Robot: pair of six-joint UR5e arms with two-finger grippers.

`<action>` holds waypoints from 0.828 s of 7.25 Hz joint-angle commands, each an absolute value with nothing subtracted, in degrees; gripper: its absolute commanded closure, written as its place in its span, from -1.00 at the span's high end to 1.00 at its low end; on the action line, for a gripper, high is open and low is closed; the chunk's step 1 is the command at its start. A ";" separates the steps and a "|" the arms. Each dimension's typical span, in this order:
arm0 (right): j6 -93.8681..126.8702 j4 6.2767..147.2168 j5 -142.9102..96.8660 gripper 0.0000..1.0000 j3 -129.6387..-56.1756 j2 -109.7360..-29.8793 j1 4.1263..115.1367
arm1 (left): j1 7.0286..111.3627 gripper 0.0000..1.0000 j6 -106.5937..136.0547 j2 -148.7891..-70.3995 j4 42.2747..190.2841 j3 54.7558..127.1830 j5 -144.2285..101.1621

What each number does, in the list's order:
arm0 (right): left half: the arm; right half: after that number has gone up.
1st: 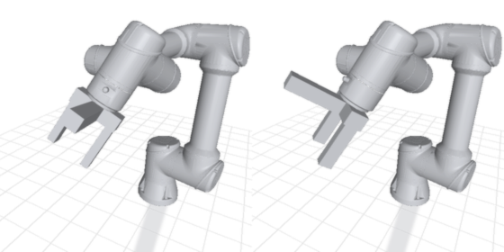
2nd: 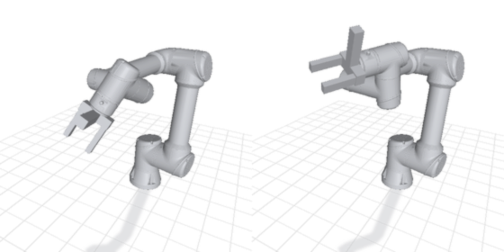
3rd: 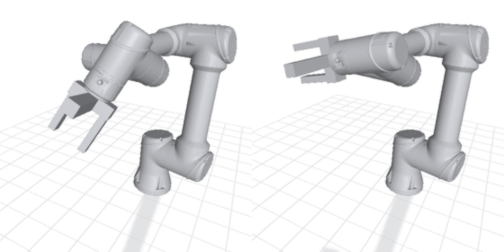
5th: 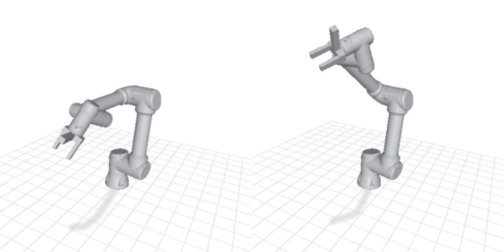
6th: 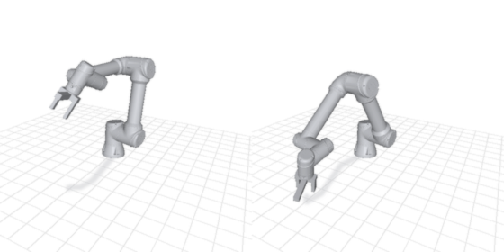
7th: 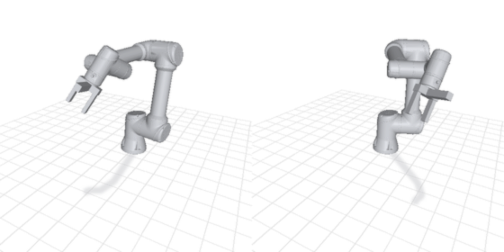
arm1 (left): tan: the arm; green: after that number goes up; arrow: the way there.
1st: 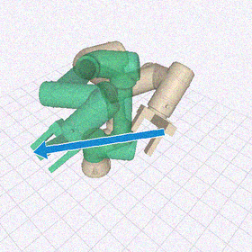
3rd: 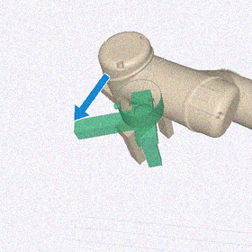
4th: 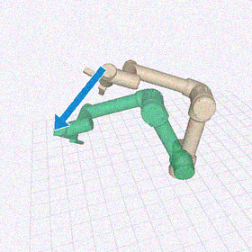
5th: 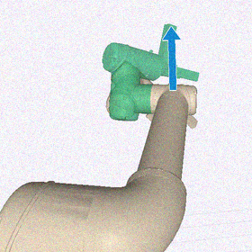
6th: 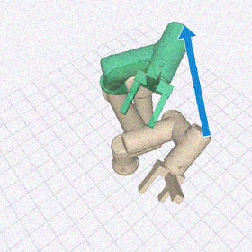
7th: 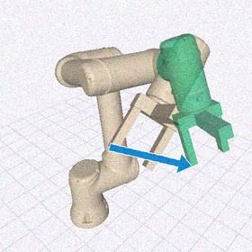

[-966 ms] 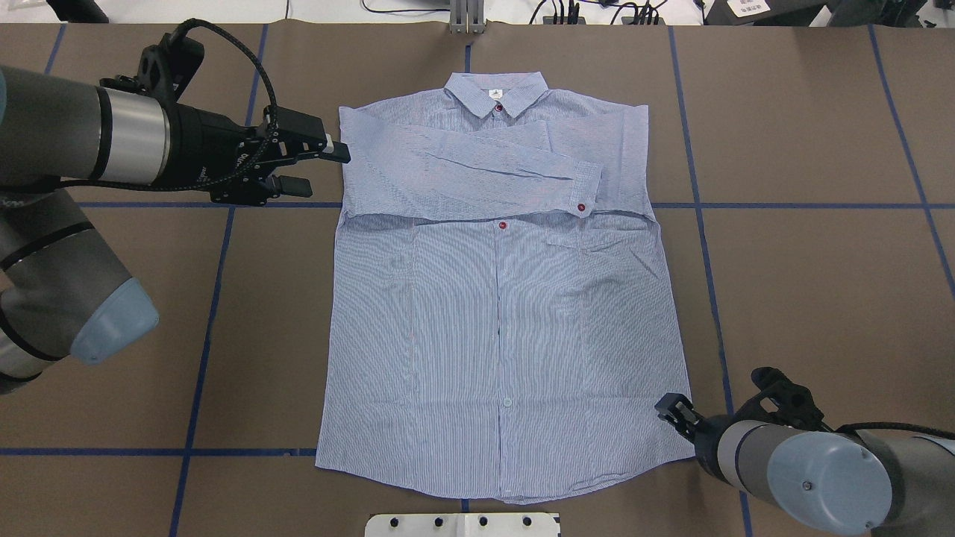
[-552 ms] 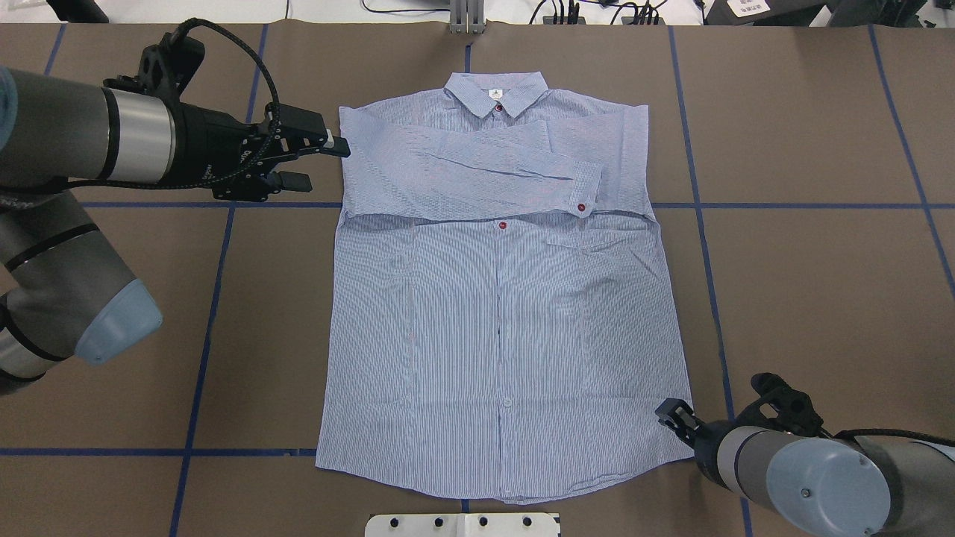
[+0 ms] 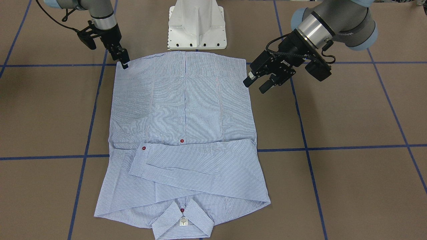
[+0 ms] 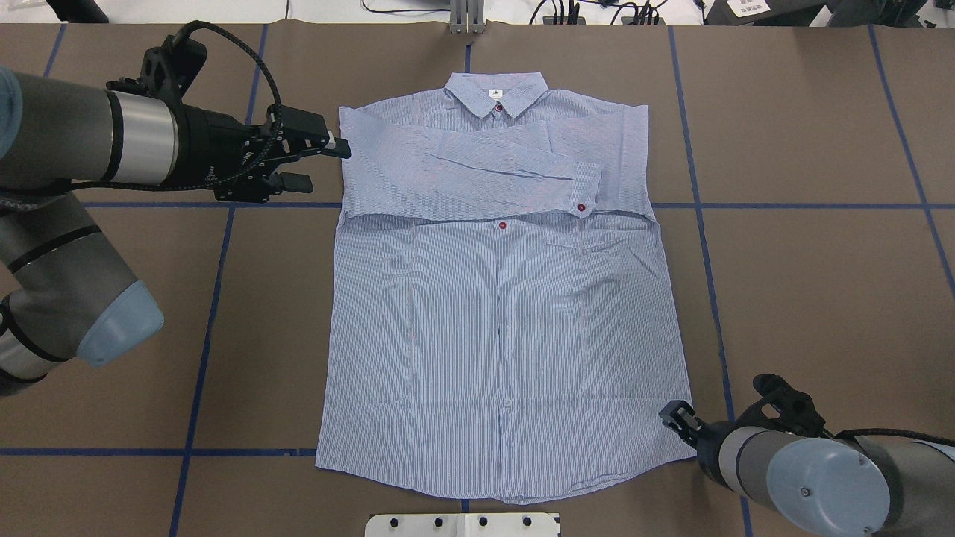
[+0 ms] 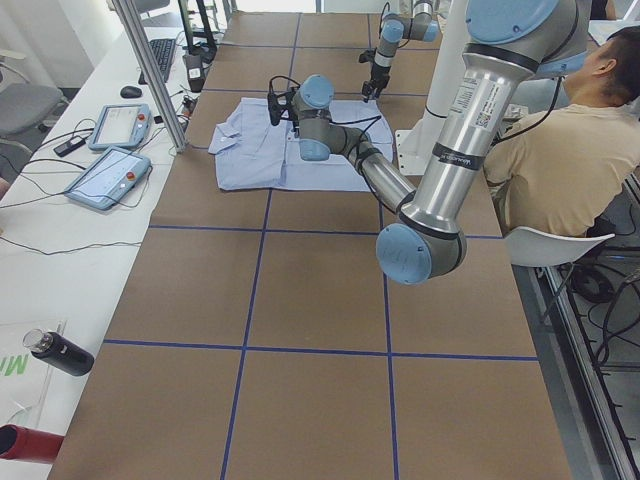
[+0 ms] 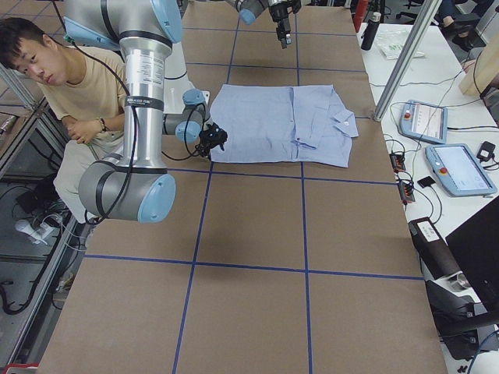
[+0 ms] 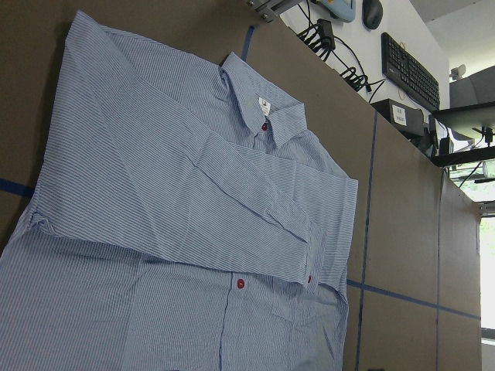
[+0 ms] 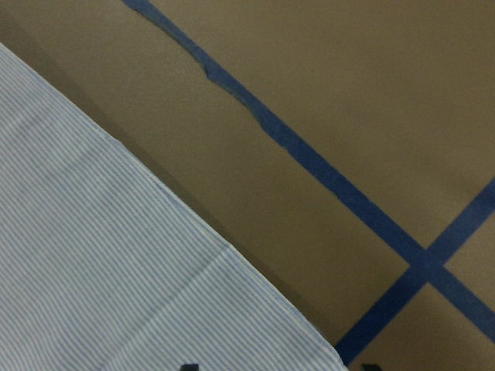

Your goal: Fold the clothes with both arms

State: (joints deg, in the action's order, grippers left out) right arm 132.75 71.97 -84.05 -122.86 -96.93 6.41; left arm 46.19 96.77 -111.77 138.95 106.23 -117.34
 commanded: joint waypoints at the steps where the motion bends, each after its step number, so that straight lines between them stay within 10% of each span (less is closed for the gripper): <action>1: 132.80 71.98 -84.20 0.47 -122.34 -96.94 6.50 | 46.14 0.69 96.77 -111.80 138.96 106.26 -117.33; 6: 132.71 71.98 -84.64 0.29 -122.08 -96.86 6.42 | 46.06 0.70 96.77 -111.71 138.96 106.26 -117.25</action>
